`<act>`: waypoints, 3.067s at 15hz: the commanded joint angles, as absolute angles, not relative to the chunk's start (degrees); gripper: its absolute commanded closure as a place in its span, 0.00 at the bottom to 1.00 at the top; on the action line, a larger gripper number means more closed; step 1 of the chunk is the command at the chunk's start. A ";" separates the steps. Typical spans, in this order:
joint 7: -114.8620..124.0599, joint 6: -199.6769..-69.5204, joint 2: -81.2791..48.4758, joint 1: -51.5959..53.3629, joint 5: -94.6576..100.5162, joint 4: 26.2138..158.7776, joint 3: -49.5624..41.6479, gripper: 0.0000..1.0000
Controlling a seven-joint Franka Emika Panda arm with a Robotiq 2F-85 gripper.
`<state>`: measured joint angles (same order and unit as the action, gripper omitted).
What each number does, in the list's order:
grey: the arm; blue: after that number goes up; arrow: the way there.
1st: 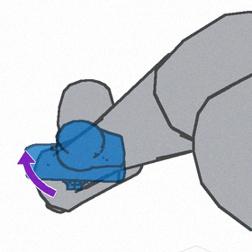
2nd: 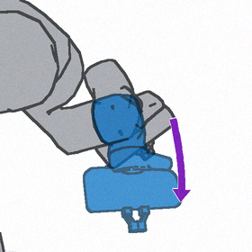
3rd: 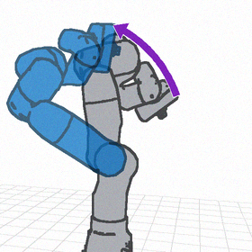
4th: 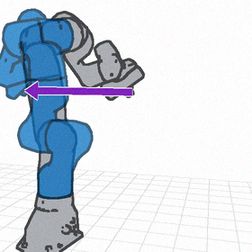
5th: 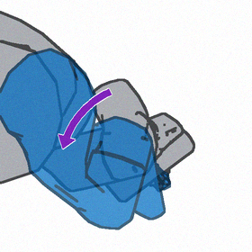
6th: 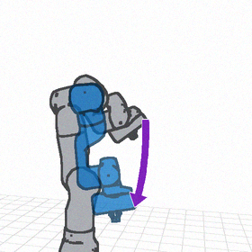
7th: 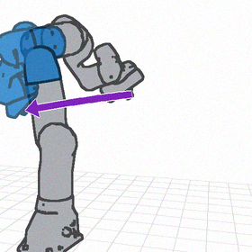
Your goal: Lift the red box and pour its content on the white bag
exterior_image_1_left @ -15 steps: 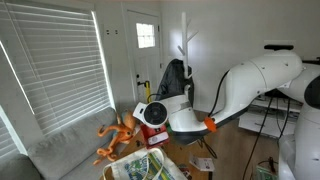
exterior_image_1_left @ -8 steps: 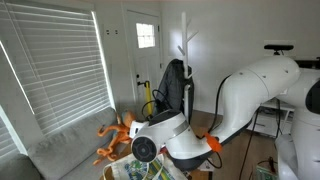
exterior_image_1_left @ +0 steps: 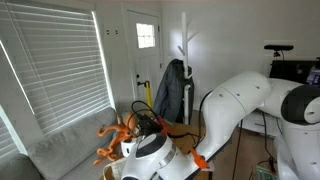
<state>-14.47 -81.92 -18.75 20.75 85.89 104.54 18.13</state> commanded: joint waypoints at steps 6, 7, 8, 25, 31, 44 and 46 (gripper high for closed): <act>-36.82 -81.51 -25.76 23.80 98.55 98.97 16.50 0.99; -38.88 -81.79 -26.00 23.91 99.37 98.99 16.46 0.99; -40.70 -82.04 -26.23 24.01 99.81 98.99 16.46 0.99; -38.28 -83.68 -12.04 18.37 79.61 100.14 17.89 0.99; -28.97 -83.22 2.09 15.23 61.68 108.36 16.40 0.99; -15.83 -82.64 9.84 13.03 48.08 118.60 11.84 0.99; -11.28 -83.38 11.22 11.21 45.92 120.15 9.60 0.99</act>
<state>-15.57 -83.36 10.09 13.25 48.59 119.23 11.87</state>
